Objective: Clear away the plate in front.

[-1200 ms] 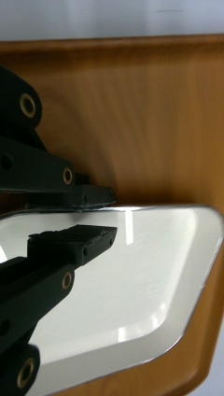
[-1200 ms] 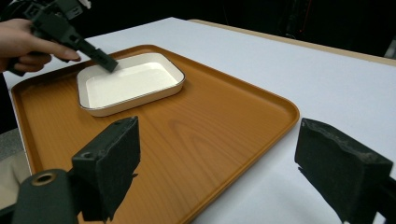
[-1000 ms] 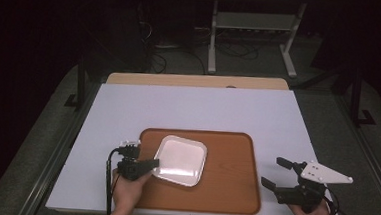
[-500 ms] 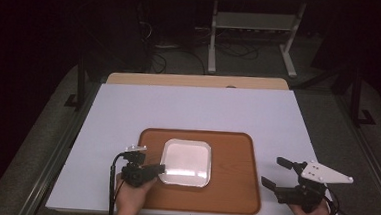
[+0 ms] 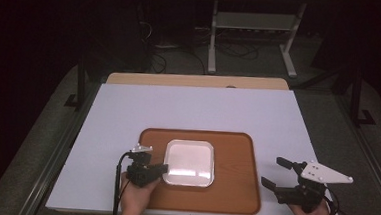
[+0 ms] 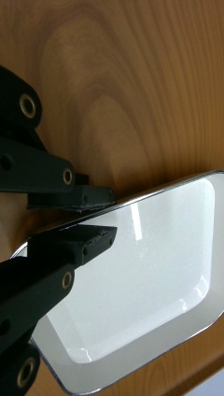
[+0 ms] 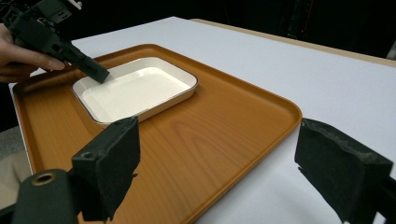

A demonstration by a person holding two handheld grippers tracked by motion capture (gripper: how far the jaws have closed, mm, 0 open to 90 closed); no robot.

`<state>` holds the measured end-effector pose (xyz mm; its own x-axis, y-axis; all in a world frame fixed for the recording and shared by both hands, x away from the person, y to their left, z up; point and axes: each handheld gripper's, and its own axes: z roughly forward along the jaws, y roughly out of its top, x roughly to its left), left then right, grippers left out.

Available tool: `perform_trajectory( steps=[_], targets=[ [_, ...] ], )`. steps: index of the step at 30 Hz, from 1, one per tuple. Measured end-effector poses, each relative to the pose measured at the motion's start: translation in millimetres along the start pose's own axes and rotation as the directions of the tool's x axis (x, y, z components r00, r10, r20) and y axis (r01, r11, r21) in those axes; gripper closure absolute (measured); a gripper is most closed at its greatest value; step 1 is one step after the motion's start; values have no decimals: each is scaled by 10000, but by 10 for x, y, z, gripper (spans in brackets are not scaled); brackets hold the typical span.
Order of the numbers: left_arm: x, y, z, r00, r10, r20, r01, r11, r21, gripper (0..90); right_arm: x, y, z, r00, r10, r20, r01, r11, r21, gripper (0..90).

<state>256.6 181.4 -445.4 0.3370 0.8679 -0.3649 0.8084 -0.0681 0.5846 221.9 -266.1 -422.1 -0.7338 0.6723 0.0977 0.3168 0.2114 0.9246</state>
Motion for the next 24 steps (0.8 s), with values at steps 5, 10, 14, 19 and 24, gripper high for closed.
perform_trajectory(
  steps=[5,10,14,19,24],
  targets=[
    [-11,15,-3,9994,336,-120,-337,9994,-26,788,3,-1,3,10000,-24,-22,24,10000,23,135],
    [10,33,-37,9972,730,-176,-733,9972,-176,738,-2,-3,6,10000,7,-18,-7,10000,42,135],
    [26,48,-83,9941,1081,-46,-1081,9938,-267,696,-2,-6,12,10000,18,-20,-18,10000,87,135],
    [73,73,-141,9890,1449,289,-1433,9883,-526,666,1,-6,20,10000,0,-14,0,9999,134,135],
    [141,116,-216,9819,1782,649,-1726,9815,-833,628,-1,-8,29,10000,4,21,-5,9998,212,135]
  ],
)
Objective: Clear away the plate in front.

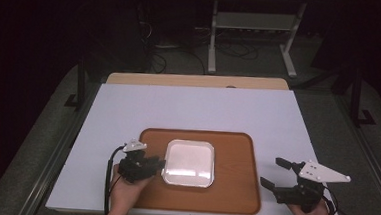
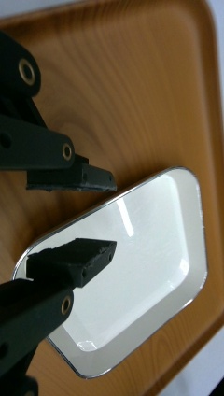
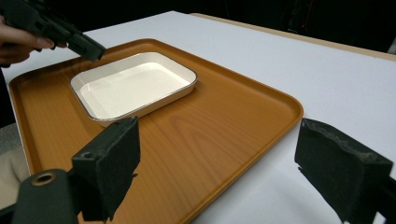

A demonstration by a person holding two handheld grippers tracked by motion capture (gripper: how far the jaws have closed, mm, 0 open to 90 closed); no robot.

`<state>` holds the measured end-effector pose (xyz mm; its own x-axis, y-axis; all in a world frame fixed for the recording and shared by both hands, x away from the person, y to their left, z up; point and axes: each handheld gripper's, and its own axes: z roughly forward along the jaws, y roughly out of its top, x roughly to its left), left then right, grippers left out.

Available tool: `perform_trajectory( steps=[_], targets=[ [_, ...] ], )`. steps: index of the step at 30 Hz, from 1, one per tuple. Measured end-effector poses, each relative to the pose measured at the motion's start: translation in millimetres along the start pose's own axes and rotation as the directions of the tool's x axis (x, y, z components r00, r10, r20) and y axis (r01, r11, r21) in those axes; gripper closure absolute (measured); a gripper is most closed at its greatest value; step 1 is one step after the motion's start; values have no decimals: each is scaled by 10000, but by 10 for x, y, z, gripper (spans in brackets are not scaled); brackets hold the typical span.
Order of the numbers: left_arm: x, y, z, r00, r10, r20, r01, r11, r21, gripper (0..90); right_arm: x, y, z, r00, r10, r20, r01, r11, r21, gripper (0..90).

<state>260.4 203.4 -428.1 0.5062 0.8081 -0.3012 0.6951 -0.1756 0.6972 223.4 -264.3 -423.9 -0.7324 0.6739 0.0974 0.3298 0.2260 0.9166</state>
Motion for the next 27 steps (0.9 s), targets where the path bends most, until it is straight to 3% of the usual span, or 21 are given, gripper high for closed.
perform_trajectory(
  steps=[11,12,20,27],
  targets=[
    [99,92,-134,9963,724,457,-705,9966,-422,570,-15,-4,5,9999,39,92,-39,10000,51,134],
    [107,98,-145,9938,950,575,-928,9949,-400,547,-19,-5,5,9999,72,120,-73,9999,72,135],
    [160,84,-155,9852,1367,1031,-1341,9904,-322,485,-28,-9,25,9998,123,144,-125,9998,173,135],
    [208,82,-205,9780,1825,1011,-1785,9828,-475,406,-40,-12,33,9997,147,196,-152,9997,214,135]
  ],
)
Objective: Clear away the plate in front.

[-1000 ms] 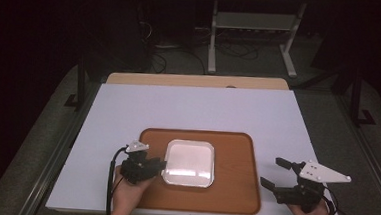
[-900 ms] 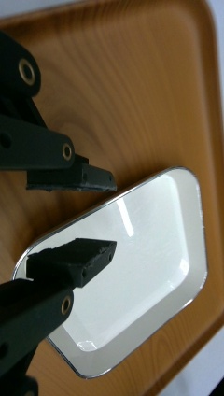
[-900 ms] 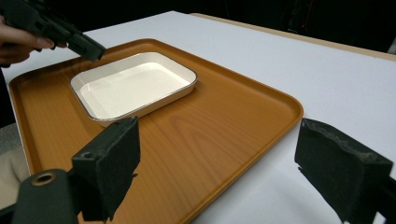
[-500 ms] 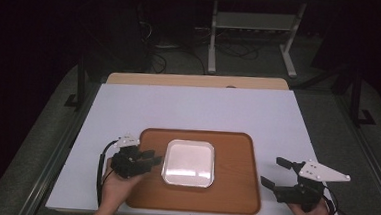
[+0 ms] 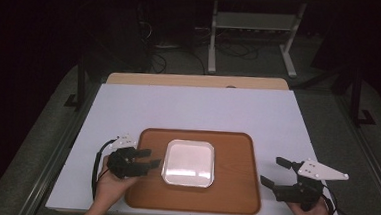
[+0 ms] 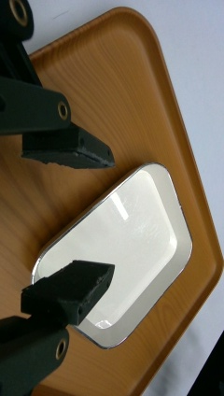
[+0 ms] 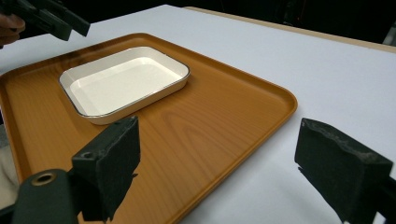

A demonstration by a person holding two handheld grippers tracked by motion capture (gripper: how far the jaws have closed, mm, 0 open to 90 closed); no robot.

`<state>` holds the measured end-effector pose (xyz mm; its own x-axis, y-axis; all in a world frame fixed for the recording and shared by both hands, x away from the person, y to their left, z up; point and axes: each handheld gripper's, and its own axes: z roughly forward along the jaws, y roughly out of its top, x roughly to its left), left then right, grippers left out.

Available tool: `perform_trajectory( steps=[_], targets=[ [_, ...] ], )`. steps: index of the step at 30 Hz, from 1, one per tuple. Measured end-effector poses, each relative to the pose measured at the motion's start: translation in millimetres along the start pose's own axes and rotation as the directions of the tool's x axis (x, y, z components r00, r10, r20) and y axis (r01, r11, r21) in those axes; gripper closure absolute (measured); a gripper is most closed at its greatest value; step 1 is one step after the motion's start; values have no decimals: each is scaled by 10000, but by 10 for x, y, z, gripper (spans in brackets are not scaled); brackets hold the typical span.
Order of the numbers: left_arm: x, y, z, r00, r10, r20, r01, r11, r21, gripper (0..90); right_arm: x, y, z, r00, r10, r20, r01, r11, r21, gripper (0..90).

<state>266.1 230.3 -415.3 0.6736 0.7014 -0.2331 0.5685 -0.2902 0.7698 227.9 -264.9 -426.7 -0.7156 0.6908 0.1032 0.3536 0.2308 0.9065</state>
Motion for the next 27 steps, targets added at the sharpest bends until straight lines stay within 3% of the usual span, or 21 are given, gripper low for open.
perform_trajectory(
  steps=[4,14,19,27],
  targets=[
    [27,10,-48,9996,160,211,-155,9996,-242,390,-3,-1,1,10000,27,5,-27,10000,20,135],
    [98,12,-170,9983,572,102,-567,9975,-433,355,-15,-5,-3,10000,32,31,-32,10000,69,135],
    [171,-42,-233,9986,528,84,-522,9970,-563,337,-17,-6,-2,10000,37,14,-37,10000,73,135],
    [289,-170,-348,9985,458,-309,-476,9969,-629,319,-13,-8,4,10000,38,28,-39,9999,138,135]
  ],
)
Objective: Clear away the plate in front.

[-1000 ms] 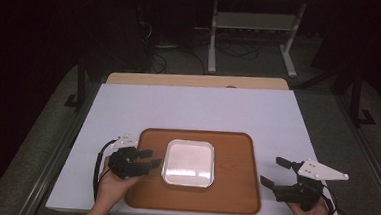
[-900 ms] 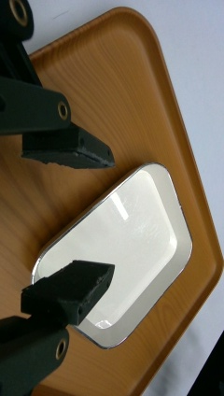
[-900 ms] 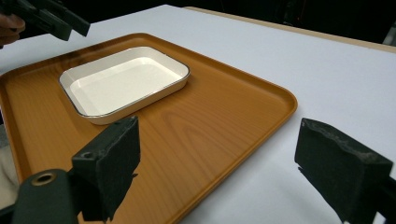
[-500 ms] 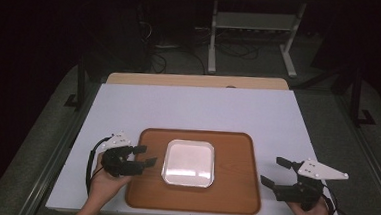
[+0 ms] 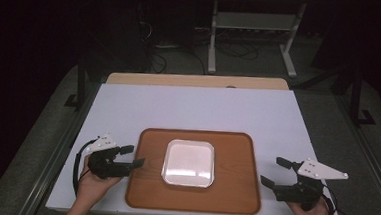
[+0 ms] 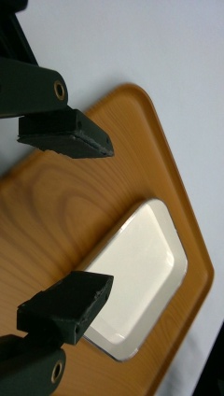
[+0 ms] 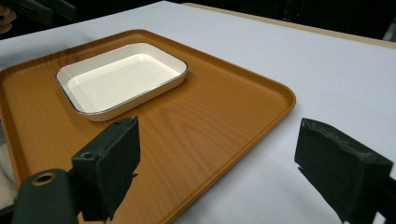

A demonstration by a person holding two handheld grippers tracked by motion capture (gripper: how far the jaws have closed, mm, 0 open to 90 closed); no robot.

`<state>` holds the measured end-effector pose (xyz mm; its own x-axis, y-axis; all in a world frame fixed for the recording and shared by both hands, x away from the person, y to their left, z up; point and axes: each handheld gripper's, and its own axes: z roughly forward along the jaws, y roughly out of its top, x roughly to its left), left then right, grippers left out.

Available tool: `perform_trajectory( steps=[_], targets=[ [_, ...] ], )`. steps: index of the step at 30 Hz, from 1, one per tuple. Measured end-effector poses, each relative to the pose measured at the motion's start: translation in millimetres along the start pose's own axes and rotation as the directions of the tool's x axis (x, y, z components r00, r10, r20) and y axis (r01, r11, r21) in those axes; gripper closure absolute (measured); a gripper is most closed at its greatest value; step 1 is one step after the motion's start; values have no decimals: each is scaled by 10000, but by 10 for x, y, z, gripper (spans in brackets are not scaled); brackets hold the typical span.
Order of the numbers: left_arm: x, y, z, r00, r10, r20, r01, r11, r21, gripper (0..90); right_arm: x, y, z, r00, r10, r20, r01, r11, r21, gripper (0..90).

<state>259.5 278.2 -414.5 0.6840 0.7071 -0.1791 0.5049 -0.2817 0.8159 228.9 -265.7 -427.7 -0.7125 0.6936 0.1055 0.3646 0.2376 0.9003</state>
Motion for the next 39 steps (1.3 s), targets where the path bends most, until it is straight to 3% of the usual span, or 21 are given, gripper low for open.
perform_trajectory(
  steps=[19,36,39],
  targets=[
    [130,-269,-241,9986,141,-511,-153,9996,-232,299,-5,-7,4,10000,-9,26,9,9999,120,135],
    [113,-462,-448,9945,370,-976,-431,9972,-611,305,-10,-12,-6,10000,-21,-86,22,9999,107,135],
    [134,-478,-454,9954,208,-937,-275,9971,-709,304,-10,-9,-5,9999,-53,-134,54,10000,66,135]
  ],
)
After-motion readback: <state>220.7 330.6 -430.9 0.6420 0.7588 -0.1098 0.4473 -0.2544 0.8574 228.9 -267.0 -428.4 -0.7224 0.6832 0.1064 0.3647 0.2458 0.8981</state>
